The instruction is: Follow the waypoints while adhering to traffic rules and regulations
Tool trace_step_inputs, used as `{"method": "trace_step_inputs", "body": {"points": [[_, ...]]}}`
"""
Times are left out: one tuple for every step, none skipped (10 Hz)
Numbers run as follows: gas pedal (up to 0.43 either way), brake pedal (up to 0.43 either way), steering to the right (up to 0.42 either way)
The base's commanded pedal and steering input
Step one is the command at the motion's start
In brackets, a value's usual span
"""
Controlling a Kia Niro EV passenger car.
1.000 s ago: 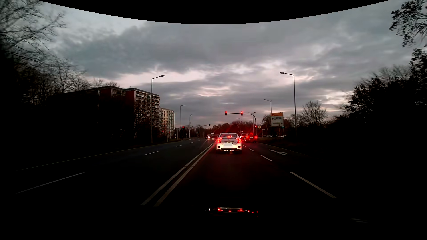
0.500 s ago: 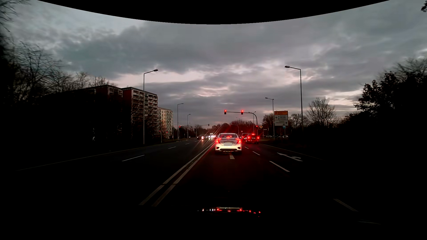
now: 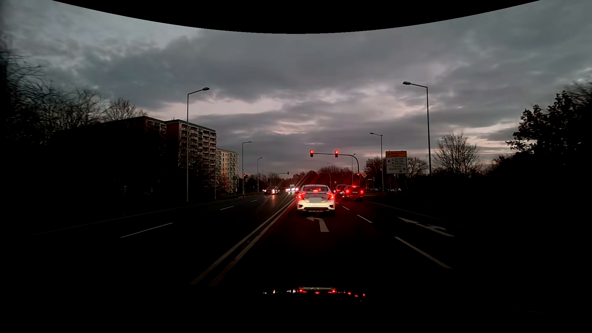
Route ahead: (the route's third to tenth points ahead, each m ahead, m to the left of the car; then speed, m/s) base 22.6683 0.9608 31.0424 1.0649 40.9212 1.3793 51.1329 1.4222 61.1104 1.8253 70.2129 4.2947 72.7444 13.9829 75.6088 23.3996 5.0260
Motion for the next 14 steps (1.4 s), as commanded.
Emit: {"method": "trace_step_inputs", "body": {"points": [[0.0, 0.134, 0.001], [0.0, 0.134, 0.001], [0.0, 0.134, 0.001], [0.0, 0.134, 0.001], [0.0, 0.134, 0.001], [0.0, 0.128, 0.001], [0.0, 0.116, 0.001], [0.0, 0.11, 0.001], [0.0, 0.104, 0.001], [0.0, 0.079, 0.001], [0.0, 0.079, 0.001], [0.0, 0.079, 0.001], [0.0, 0.067, 0.001], [0.0, 0.043, 0.001]]}}
